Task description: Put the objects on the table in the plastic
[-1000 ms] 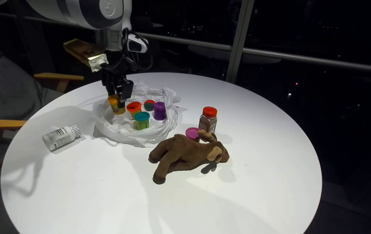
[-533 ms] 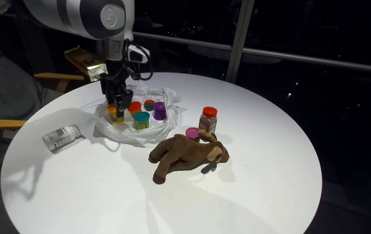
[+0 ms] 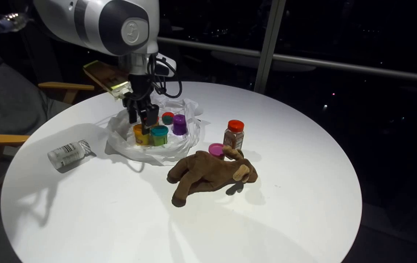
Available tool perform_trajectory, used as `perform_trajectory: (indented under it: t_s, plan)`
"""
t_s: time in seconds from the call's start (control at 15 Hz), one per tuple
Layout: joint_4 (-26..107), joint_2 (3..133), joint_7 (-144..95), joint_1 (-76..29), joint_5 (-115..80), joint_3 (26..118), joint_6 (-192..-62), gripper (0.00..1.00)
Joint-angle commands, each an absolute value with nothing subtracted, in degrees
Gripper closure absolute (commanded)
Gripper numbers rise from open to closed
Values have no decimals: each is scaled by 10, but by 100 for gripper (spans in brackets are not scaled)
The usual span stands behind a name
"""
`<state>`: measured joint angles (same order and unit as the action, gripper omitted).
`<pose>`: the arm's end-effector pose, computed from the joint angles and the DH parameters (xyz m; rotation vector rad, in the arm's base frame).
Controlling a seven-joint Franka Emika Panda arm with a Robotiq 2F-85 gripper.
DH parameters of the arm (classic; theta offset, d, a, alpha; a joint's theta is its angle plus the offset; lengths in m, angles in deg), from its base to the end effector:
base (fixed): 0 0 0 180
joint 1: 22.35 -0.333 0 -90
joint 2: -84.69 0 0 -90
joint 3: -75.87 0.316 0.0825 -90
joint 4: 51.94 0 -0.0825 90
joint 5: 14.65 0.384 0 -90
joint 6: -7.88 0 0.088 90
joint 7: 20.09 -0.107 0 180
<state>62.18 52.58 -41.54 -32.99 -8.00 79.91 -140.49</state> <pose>0.5927 0.1521 0.1805 -3.0155 0.3443 -0.0065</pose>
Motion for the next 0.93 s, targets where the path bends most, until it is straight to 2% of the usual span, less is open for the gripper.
perform_trajectory:
  t_s: [0.0,0.53,0.87]
  plan:
    - [634,551,-376,-312,-44,825,-1393,1]
    - [693,685,-441,-351,-41,835,-1291,0]
    - [710,681,-469,-368,-43,846,-1225,0]
